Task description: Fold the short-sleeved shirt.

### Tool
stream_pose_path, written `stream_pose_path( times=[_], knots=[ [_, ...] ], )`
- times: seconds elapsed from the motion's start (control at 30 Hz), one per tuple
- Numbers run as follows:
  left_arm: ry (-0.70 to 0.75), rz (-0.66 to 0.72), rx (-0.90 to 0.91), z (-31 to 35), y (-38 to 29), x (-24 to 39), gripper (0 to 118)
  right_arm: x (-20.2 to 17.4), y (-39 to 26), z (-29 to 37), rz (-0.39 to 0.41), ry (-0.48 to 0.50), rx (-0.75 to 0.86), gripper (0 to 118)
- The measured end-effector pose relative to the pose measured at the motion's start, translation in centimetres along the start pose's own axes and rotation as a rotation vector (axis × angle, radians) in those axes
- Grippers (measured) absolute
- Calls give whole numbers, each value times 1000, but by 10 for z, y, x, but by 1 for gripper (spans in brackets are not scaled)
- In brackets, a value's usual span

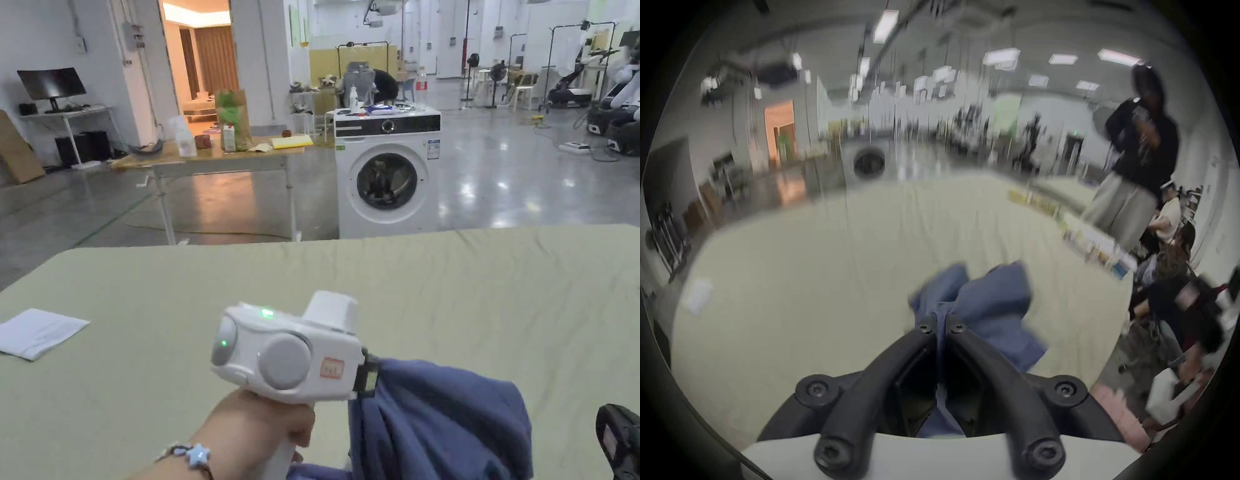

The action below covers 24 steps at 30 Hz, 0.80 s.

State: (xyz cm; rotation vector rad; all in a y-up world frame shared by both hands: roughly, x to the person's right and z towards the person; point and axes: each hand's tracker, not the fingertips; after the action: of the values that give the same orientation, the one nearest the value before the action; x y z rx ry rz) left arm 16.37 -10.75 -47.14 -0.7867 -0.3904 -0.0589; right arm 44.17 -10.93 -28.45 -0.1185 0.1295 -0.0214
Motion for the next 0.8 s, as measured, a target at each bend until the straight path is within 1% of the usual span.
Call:
stream_pose_path(
  times=[0.03,0.07,0.1,0.13,0.17,0.23,0.27,0.3,0.37,0.43,0.5,0.57,0.63,0.67,0.7,0.73,0.77,0.8],
  knots=[
    [21,32,-66,-30,-19,-2,0,2,-7,-3,4,-15,-43,0],
    [31,33,-117,-50,-35,-4,0,4,-13,-5,-1,-18,-73,0],
    [20,30,-169,-68,-50,-6,12,6,-20,-6,-12,-17,-100,0],
    [16,30,-183,-78,-62,-9,32,9,-27,-8,-19,-11,-121,0],
    [18,33,-171,-85,-69,-11,41,9,-31,-8,-19,-9,-132,0],
    [40,104,-149,-82,-78,-18,60,9,-38,-8,-14,-12,-151,0],
    [40,134,-129,-78,-78,-24,78,9,-40,-9,-13,-12,-157,0],
    [-1,180,-94,-66,-74,-29,82,8,-40,-10,-13,-7,-165,0],
    [-3,215,-66,-44,-66,-39,82,5,-39,-11,-14,1,-170,0],
    [9,205,26,-10,-59,-48,82,2,-34,-13,-15,14,-160,0],
    [69,181,162,37,-57,-53,82,-3,-26,-13,-12,31,-133,0],
    [132,167,348,83,-74,-53,82,-8,-20,-13,-5,44,-100,0],
    [220,190,544,130,-104,-50,82,-16,-15,-10,2,52,-47,0],
    [255,199,612,148,-122,-48,76,-18,-14,-8,0,53,-19,0],
    [300,213,689,164,-140,-44,50,-22,-14,-4,-5,51,13,0],
    [366,224,766,175,-159,-38,18,-26,-14,0,-7,44,43,0],
    [430,219,794,183,-172,-33,0,-29,-15,4,-6,37,70,0],
    [474,197,794,190,-187,-27,0,-31,-16,8,-5,28,108,0]
  ],
)
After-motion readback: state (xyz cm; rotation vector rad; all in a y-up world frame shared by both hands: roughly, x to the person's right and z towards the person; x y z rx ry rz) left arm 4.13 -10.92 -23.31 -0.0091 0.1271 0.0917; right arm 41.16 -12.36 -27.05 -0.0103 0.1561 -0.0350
